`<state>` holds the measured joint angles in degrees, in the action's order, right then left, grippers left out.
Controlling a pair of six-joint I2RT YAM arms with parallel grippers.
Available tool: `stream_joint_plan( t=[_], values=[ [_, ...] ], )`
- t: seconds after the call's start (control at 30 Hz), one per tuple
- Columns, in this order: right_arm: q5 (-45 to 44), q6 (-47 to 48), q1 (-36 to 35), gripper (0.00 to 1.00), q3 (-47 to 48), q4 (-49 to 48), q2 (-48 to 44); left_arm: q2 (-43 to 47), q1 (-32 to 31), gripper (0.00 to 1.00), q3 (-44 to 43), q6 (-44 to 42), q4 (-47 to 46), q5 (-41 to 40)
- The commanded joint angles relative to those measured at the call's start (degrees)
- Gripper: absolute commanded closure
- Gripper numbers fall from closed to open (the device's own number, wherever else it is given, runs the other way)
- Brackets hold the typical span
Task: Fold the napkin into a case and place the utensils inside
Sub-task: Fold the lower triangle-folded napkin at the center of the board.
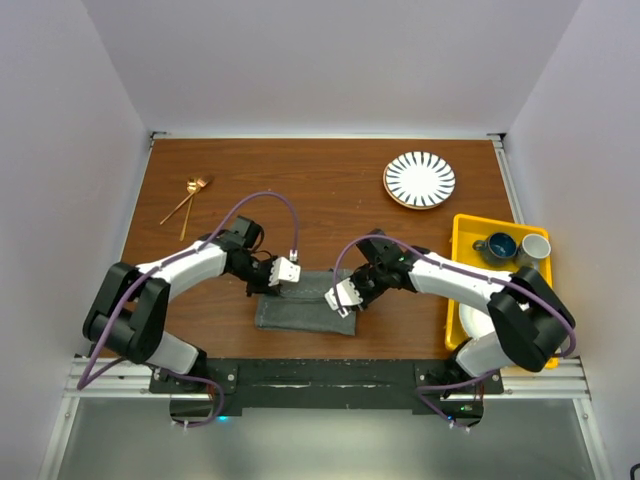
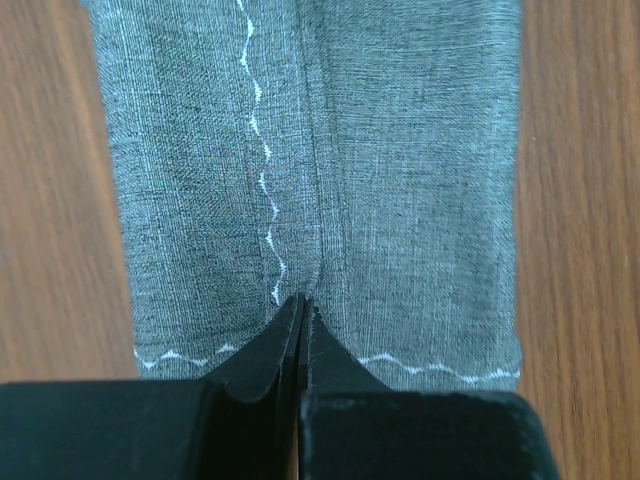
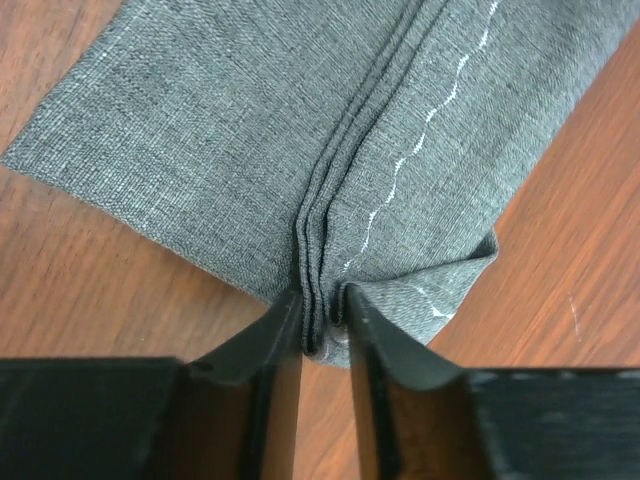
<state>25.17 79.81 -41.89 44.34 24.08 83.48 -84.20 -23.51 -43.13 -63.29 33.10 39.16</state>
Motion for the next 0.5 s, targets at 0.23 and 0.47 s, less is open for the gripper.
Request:
stream_joint_plan(
  t=[0.23, 0.47],
  values=[
    [-0.1, -25.3, 1.8, 0.52, 8.0, 8.1, -8.8, -3.2, -1.7, 1.0, 1.4, 7.6, -5.9, -2.3],
    [0.8, -46.0, 4.5, 0.52, 10.1, 9.6, -10.3, -2.3, -1.7, 1.0, 2.4, 8.8, -6.6, -2.3]
  ],
)
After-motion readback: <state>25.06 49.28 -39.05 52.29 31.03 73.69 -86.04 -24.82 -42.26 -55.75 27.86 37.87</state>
